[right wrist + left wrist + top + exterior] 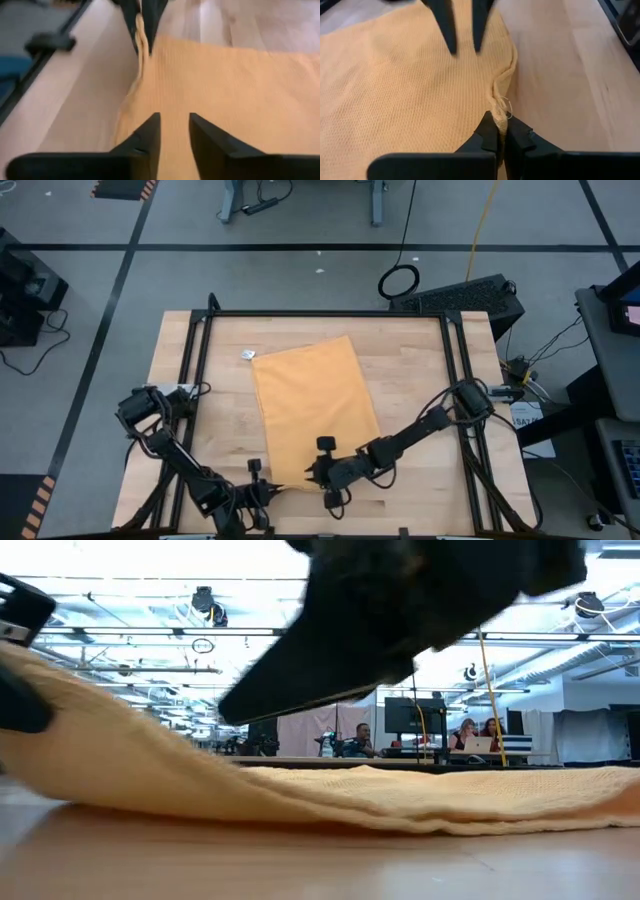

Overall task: Roll towel
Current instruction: Fold the yellow towel in

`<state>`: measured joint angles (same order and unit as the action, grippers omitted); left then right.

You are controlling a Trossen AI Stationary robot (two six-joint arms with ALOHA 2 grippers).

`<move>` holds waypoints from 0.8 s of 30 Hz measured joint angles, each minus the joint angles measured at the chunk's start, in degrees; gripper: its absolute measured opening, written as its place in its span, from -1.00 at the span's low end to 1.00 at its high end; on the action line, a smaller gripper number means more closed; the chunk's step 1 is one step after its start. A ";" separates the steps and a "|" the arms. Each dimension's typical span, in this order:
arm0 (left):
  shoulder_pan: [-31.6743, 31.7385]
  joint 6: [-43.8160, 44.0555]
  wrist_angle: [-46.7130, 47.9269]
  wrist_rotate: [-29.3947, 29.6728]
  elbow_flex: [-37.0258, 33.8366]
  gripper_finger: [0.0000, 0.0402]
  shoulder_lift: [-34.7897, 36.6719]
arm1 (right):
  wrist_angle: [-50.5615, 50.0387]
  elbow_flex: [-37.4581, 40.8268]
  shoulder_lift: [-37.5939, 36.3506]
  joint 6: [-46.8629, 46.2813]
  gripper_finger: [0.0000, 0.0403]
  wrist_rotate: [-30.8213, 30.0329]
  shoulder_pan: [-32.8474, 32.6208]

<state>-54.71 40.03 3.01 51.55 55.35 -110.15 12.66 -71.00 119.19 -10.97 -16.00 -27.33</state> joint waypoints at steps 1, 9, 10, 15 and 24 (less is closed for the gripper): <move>-0.34 0.09 0.57 -0.02 -0.02 -0.97 0.00 | -3.17 0.00 -1.35 0.49 -0.50 -0.02 -0.39; -1.59 0.22 4.53 1.07 -0.04 -0.97 0.02 | -32.51 -0.06 -9.07 -6.82 -0.12 1.15 -9.94; -1.70 0.19 5.01 1.07 -0.04 -0.98 0.02 | -35.97 -0.05 -9.49 -9.16 -0.08 1.03 -11.62; -2.43 0.11 7.33 1.31 -0.04 -0.98 0.02 | -47.25 0.01 -10.51 -17.57 0.03 -0.98 -19.45; -2.81 0.11 7.64 2.22 -0.26 -0.98 0.04 | -58.46 0.02 -12.05 -22.45 -0.10 -17.16 -26.80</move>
<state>-57.52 40.14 10.65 53.77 55.09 -110.10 -45.80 -70.98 107.14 -33.42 -33.16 -54.13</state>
